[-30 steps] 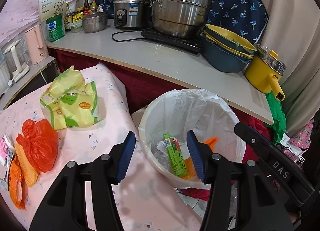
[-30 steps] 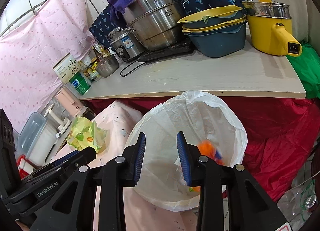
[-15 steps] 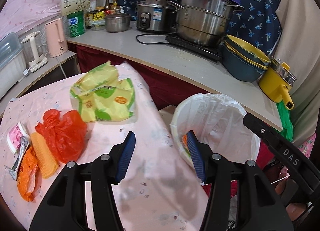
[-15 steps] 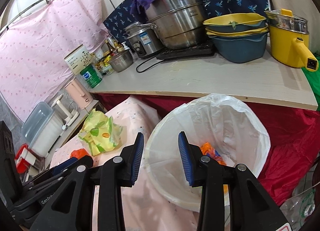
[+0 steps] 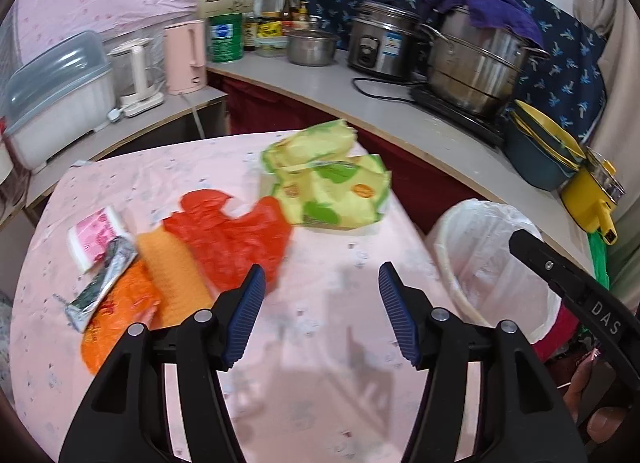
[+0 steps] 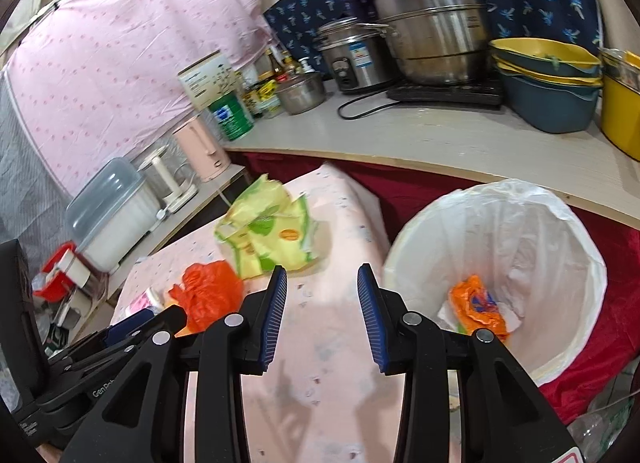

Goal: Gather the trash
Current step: 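Move both open tools back over the trash on the table, then grasp the green drink carton with the left tool while the right tool grasps the red plastic bag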

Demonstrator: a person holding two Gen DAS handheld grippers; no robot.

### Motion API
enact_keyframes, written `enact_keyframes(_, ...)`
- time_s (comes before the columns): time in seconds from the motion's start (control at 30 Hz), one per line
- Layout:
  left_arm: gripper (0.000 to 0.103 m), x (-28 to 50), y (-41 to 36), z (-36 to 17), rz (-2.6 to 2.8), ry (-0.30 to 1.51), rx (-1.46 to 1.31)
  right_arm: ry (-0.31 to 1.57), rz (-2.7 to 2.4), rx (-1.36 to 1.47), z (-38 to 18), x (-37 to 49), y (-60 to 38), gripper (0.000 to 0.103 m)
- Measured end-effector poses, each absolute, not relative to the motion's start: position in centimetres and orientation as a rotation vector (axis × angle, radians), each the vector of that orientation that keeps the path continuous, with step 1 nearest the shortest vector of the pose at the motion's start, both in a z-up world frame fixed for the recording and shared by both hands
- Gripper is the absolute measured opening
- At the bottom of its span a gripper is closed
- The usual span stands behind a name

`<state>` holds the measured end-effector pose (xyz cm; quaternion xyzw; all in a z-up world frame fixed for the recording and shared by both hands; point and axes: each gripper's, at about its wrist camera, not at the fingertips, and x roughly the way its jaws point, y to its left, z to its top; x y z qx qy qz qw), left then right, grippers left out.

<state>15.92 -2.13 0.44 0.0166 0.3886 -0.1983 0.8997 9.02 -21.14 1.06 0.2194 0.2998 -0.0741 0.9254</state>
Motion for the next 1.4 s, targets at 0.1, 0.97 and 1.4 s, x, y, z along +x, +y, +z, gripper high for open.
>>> enact_keyframes(0.1,0.065,16.0,0.5,0.3,-0.365,0.798,0.02,0.626,-0.12,0.432,1.2,9.7,-19.3,0.039)
enact_keyframes(0.97,0.081,19.4,20.3,-4.3,-0.005,0.916,-0.237,0.763,0.051,0.323,-1.8,16.2,-6.2,0.047)
enact_keyframes(1.4,0.062,23.6,22.8,-7.5,0.077,1.054,-0.435,0.785,0.018,0.337,-3.7,21.9,-5.9,0.06)
